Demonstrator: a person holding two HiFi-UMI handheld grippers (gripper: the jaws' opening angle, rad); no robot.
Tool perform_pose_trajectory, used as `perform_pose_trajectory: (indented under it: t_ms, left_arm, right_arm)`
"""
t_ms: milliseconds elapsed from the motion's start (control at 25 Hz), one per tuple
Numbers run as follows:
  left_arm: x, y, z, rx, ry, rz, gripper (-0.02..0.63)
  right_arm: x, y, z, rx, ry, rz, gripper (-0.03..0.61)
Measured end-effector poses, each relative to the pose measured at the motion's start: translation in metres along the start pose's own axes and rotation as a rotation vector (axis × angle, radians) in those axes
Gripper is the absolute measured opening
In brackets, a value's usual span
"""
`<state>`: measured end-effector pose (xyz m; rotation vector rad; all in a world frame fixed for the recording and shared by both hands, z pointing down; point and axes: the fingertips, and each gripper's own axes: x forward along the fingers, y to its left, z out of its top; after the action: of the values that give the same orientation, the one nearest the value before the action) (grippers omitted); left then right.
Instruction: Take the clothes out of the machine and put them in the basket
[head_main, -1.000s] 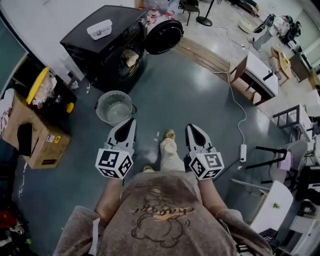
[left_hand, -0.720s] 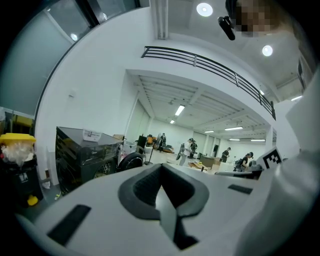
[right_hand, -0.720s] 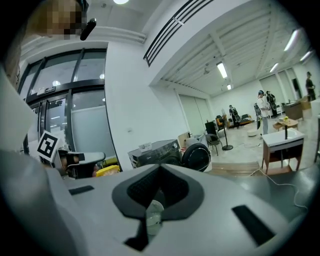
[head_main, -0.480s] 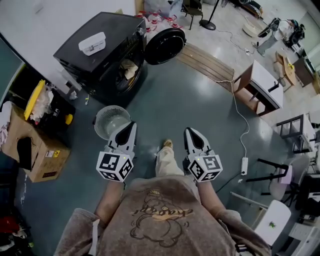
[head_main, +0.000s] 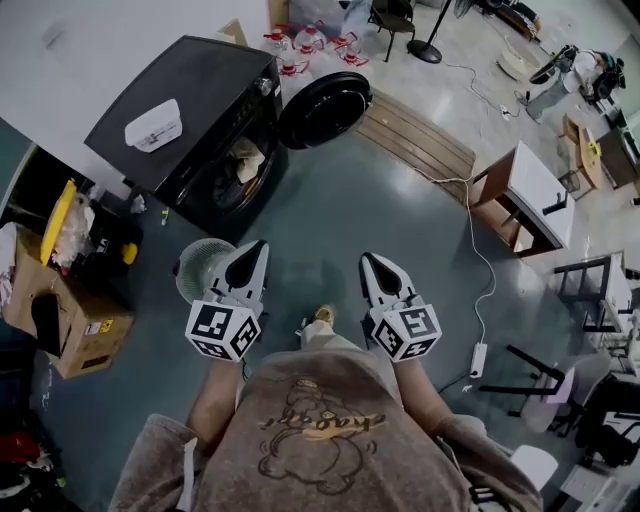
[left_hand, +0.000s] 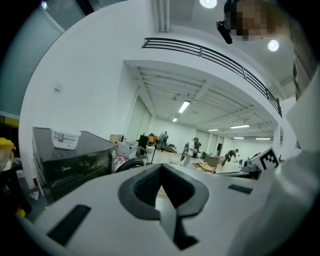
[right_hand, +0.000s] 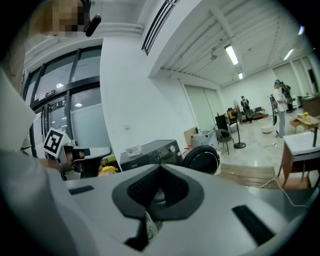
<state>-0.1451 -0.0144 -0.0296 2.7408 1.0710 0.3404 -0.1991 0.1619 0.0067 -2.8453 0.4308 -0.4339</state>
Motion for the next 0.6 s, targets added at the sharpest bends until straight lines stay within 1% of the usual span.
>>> perform_pose_trajectory:
  t_ms: [200, 320, 600]
  left_arm:
    - [0.051, 0.006, 0.007, 0.008, 0.0, 0.041, 0.008]
    - [0.08, 0.007, 0.014, 0.03, -0.005, 0.047, 0.008]
    - [0.126, 0.023, 0.024, 0.032, -0.012, 0.067, 0.008]
  right_arm:
    - [0.032, -0.037, 0.015, -0.004, 0.016, 0.044, -0.003]
    - [0.047, -0.058, 0.023, -0.016, 0.025, 0.059, -0.003]
    - [0.082, -0.091, 0.033, -0.02, 0.046, 0.079, -0.003]
